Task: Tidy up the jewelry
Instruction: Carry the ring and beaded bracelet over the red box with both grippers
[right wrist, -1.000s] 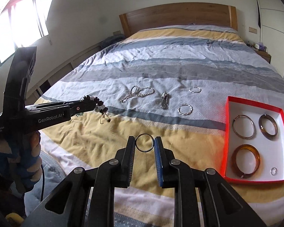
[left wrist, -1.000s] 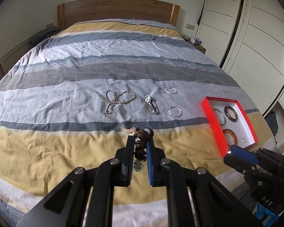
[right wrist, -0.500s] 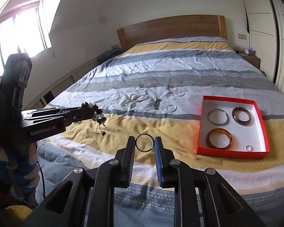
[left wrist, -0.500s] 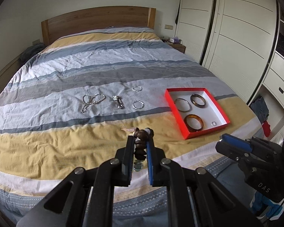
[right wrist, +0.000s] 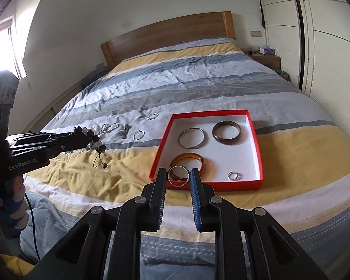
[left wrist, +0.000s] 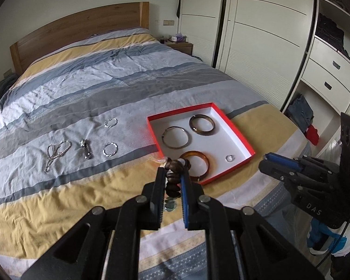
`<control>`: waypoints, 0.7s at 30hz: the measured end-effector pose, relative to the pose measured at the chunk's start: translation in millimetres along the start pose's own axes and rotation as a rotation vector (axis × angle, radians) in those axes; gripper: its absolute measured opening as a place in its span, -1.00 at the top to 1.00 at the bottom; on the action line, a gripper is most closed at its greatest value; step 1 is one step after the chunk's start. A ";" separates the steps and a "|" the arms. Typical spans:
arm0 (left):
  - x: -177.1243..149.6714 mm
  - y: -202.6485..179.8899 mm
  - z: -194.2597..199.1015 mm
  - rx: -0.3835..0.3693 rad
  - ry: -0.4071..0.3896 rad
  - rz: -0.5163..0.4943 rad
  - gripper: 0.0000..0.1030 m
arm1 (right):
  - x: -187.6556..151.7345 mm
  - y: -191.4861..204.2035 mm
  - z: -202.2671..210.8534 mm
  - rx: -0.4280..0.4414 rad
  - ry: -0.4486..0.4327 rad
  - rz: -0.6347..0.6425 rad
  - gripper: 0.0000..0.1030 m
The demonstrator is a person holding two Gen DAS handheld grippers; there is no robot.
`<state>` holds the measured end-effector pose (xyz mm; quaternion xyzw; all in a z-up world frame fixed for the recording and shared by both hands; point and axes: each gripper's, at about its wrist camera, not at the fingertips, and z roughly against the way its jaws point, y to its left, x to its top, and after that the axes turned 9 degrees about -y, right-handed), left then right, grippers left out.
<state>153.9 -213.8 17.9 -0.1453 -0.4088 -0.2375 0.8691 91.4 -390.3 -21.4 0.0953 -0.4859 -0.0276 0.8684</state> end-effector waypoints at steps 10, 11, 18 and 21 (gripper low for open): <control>38.5 -7.9 -113.0 -0.017 0.052 -0.015 0.78 | 45.0 -52.8 -87.1 -0.028 0.055 0.016 0.60; 39.0 -7.1 -123.5 -0.016 0.062 -0.015 0.78 | 47.8 -57.2 -95.5 -0.032 0.062 0.018 0.60; 31.4 2.6 -188.7 0.009 0.135 -0.003 0.78 | 58.2 -81.0 -167.2 -0.064 0.144 0.058 0.60; 28.1 4.8 -206.3 0.010 0.157 -0.001 0.78 | 57.8 -85.1 -193.0 -0.059 0.194 0.070 0.60</control>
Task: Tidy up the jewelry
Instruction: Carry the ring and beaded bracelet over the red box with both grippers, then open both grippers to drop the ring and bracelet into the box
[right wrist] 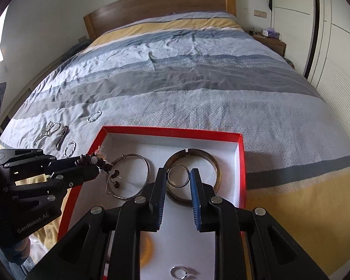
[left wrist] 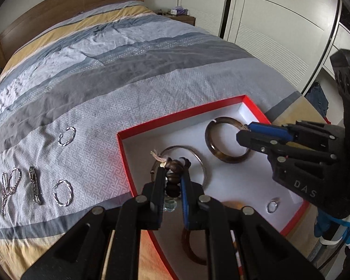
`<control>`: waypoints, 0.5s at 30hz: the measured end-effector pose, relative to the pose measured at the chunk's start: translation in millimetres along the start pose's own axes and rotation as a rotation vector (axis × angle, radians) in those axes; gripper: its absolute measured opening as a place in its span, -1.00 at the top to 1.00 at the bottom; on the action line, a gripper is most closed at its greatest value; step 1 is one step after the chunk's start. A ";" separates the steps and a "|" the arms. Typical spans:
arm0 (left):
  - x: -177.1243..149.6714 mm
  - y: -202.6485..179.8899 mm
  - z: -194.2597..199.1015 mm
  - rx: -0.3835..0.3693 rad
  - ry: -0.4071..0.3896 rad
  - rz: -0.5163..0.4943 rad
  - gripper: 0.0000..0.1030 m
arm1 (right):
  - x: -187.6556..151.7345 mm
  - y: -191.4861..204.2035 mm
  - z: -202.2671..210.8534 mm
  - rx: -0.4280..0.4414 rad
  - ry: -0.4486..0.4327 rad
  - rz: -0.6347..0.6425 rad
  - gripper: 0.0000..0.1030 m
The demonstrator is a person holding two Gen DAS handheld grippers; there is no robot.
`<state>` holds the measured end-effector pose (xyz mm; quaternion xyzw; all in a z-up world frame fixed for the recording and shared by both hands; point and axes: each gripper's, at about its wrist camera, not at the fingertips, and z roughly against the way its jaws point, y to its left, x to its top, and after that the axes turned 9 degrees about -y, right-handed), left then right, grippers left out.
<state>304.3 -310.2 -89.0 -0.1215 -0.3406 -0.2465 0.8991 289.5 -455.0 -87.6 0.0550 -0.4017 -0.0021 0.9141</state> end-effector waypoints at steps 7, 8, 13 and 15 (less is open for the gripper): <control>-6.7 -0.6 -24.9 -0.031 0.035 -0.011 0.78 | -1.6 -11.6 -39.0 -0.018 0.087 -0.003 0.60; -8.4 0.6 -28.1 -0.034 0.042 -0.005 0.78 | -2.0 -12.0 -41.2 -0.018 0.091 -0.003 0.60; -14.2 2.1 -35.0 -0.047 0.050 0.002 0.77 | -3.6 -10.0 -48.8 -0.031 0.115 0.027 0.60; -14.6 1.7 -35.3 -0.047 0.050 0.002 0.77 | -4.4 -7.2 -50.5 -0.044 0.126 0.042 0.60</control>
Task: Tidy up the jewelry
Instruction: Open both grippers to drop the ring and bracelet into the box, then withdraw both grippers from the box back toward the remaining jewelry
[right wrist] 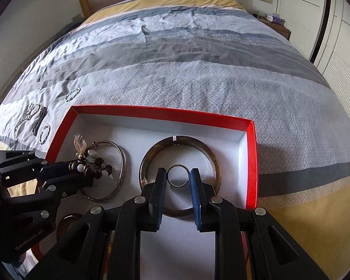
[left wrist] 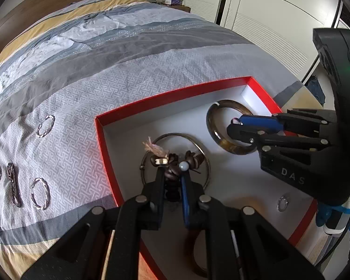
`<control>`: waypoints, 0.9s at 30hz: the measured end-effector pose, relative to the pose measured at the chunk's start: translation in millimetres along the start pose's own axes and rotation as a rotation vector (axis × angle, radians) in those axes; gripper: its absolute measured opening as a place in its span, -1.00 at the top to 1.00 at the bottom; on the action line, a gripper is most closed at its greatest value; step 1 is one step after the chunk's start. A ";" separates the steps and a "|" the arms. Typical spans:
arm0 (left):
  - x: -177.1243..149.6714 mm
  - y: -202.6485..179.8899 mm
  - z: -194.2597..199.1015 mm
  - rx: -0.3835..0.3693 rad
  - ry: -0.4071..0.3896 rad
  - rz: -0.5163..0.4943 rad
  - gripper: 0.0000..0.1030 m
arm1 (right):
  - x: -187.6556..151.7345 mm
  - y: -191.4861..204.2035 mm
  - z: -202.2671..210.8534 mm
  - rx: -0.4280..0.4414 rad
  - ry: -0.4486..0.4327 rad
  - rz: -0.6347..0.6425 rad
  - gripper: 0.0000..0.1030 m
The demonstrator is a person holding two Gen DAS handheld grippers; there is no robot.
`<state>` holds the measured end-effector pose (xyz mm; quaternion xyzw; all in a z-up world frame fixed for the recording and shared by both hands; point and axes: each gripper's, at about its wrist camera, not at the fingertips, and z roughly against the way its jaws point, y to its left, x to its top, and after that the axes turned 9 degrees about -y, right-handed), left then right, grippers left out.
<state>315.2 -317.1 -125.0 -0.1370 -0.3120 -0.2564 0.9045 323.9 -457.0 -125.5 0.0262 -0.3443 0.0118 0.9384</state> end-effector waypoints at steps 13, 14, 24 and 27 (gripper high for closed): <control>8.5 1.7 31.8 -0.031 -0.024 0.043 0.54 | 1.7 -3.8 30.4 -0.048 -0.031 -0.012 0.38; 9.8 0.1 36.3 -0.030 -0.028 0.042 0.53 | 1.3 -4.2 38.6 -0.052 -0.042 -0.018 0.37; -4.2 -6.2 130.0 0.033 -0.120 0.035 0.53 | -19.8 10.4 145.7 -0.064 -0.152 -0.050 0.15; -17.5 -7.1 168.4 0.092 -0.163 0.030 0.53 | -28.8 28.2 179.1 -0.064 -0.187 -0.049 0.09</control>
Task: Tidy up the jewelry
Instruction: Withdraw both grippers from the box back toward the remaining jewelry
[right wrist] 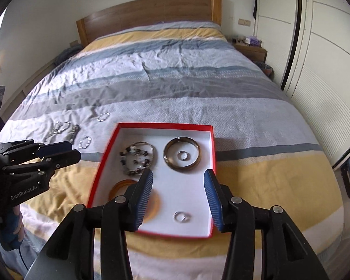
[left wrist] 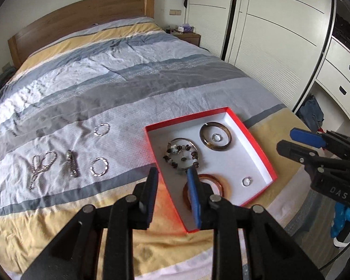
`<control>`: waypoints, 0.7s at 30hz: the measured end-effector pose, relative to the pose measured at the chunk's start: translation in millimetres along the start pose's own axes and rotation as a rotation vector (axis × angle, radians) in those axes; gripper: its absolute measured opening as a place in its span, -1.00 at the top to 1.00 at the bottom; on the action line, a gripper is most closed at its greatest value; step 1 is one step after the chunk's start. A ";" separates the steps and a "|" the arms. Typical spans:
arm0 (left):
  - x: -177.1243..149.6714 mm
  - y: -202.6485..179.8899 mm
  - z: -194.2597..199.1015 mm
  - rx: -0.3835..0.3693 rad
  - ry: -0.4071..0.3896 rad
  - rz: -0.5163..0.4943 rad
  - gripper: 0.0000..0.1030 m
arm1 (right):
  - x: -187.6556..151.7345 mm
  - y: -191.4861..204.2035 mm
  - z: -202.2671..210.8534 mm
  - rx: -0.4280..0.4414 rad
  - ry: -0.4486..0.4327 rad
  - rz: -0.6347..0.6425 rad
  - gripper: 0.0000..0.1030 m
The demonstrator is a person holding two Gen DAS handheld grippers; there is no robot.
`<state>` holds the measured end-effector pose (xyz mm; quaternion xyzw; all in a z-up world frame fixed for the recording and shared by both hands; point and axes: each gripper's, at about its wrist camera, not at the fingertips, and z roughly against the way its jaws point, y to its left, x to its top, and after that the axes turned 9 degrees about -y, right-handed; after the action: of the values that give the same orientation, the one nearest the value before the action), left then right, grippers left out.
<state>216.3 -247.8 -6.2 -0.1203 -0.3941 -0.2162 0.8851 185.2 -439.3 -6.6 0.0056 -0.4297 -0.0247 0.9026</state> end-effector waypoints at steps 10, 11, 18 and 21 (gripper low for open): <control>-36.4 6.8 125.4 0.143 -0.131 0.011 0.52 | -20.1 80.4 108.4 0.093 -0.128 0.068 -0.15; -40.1 7.9 137.0 0.149 -0.142 0.018 0.52 | -23.2 88.2 119.0 0.098 -0.141 0.075 -0.18; -65.1 12.7 205.8 0.204 -0.210 0.032 0.52 | -39.6 125.6 166.5 0.129 -0.191 0.098 -0.20; -76.6 16.0 226.9 0.239 -0.233 0.043 0.52 | -46.5 139.2 180.1 0.134 -0.204 0.104 -0.20</control>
<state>31.8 -124.6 85.6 -0.0468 -0.5141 -0.1336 0.8460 21.7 -296.0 75.4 0.0411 -0.5196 0.0503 0.8520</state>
